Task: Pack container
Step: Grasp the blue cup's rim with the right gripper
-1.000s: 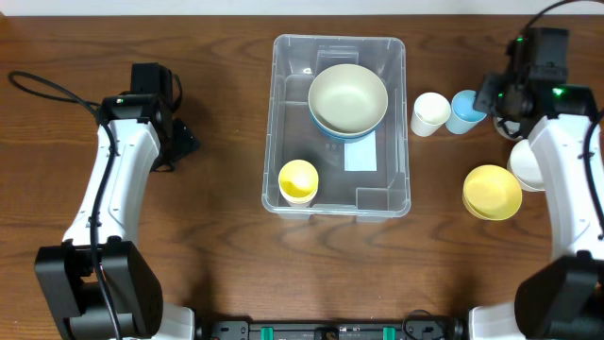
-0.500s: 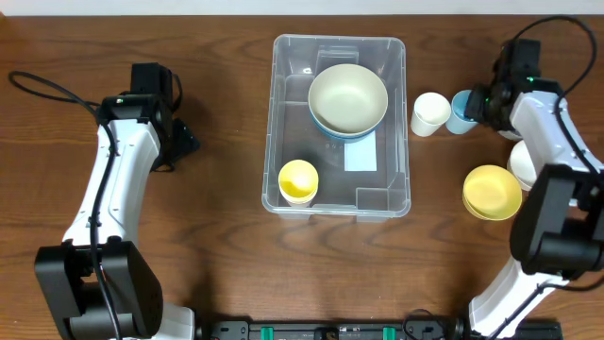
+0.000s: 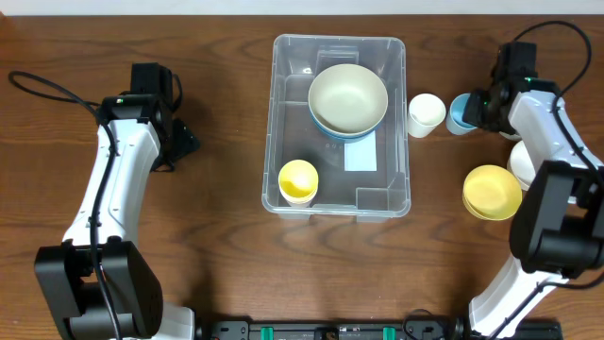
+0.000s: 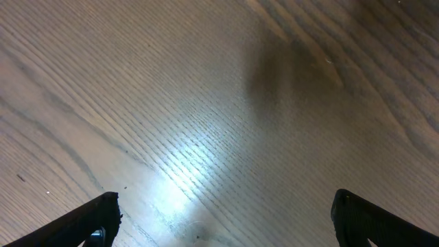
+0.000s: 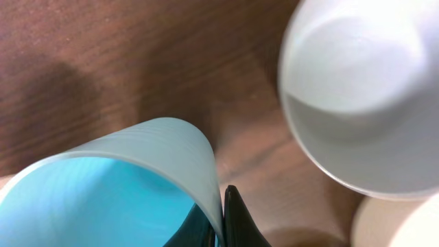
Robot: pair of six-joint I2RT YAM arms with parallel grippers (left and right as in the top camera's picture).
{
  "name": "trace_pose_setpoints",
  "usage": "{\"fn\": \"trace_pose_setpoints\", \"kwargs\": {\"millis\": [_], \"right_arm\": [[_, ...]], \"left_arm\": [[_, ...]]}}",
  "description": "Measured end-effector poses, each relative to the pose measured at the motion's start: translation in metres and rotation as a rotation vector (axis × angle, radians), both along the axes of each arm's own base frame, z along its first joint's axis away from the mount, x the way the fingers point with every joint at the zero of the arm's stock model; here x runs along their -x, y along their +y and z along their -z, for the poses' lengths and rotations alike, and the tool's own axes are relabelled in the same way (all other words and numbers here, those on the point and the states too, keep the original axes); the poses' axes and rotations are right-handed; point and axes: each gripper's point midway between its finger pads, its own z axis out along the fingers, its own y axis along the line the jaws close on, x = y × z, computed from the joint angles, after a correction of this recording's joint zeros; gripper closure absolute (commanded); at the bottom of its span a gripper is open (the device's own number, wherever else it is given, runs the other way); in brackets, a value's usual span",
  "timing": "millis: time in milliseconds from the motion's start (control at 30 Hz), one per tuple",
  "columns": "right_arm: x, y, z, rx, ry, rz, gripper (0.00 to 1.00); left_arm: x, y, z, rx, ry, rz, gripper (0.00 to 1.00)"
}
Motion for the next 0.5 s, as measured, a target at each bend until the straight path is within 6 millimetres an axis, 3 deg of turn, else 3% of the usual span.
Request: {"fn": "trace_pose_setpoints", "kwargs": {"millis": [100,200,233,333,433,500], "right_arm": [[0.009,-0.006,-0.030,0.036,-0.029,0.016,0.99],[0.017,-0.007,-0.078,0.063,-0.114,0.024,0.99],[0.024,-0.006,-0.105,0.071,-0.165,0.025,0.99],[0.033,0.002,-0.143,0.064,-0.250,0.002,0.99],[0.040,0.035,-0.179,0.017,-0.344,-0.098,0.99],[0.043,0.064,-0.191,-0.020,-0.377,-0.181,0.99]], "left_arm": [[0.000,0.000,0.000,0.000,0.000,0.000,0.02],[0.000,0.000,0.000,0.000,0.000,0.000,0.02],[0.000,0.000,0.000,0.000,0.000,0.000,0.02],[0.000,0.000,0.000,0.000,0.000,0.000,0.02],[0.000,0.000,0.000,0.000,0.000,0.000,0.02],[0.000,0.000,0.000,0.000,0.000,0.000,0.02]]}}
